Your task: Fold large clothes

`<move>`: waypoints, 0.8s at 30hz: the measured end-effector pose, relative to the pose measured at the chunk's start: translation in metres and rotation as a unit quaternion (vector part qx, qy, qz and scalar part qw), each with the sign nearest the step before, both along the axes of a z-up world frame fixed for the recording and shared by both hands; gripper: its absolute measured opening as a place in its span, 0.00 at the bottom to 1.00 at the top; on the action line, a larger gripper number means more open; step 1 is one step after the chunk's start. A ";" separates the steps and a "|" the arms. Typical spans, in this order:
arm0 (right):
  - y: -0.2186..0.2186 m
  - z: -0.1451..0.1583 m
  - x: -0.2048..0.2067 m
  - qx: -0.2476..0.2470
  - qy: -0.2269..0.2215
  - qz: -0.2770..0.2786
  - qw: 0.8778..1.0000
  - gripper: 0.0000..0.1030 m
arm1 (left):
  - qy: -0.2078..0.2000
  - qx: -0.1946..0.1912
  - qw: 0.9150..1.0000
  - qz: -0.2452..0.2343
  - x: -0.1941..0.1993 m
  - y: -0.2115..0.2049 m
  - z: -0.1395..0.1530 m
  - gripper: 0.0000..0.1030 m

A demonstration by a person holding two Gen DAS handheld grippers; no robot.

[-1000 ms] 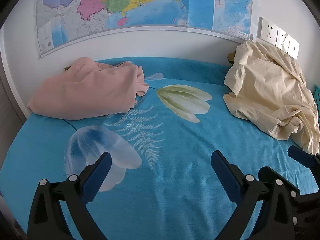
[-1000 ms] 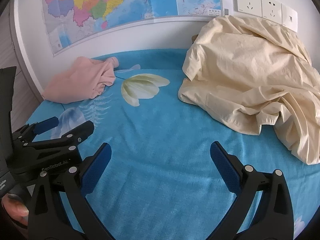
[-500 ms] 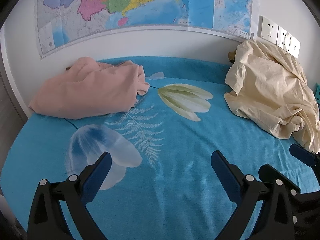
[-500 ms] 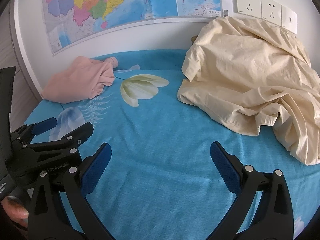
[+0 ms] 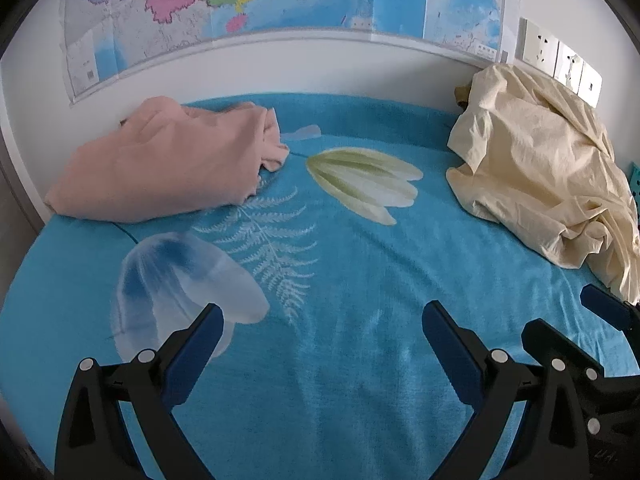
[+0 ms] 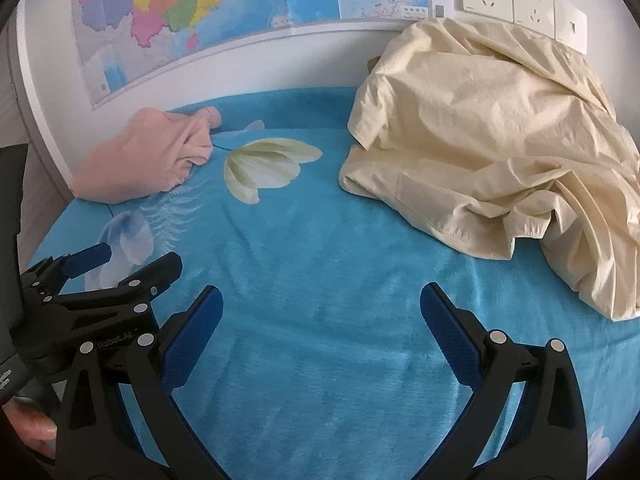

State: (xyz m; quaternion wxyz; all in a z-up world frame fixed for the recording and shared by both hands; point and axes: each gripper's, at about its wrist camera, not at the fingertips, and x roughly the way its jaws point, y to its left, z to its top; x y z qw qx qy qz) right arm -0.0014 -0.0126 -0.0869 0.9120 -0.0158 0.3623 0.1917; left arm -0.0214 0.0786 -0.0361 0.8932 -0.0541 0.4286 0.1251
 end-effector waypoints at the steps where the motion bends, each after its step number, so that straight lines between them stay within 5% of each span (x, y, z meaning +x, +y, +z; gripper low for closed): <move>1: 0.000 -0.002 0.001 -0.001 0.002 -0.001 1.000 0.95 | 0.004 -0.005 1.000 0.000 0.001 0.001 -0.003 0.94; 10: 0.005 -0.017 0.007 -0.013 0.022 -0.002 1.000 0.95 | 0.050 -0.008 0.999 0.013 0.010 0.007 -0.031 0.94; 24: 0.011 -0.019 0.008 -0.018 0.021 0.004 1.000 0.95 | 0.053 0.005 0.998 0.013 0.011 0.003 -0.034 0.95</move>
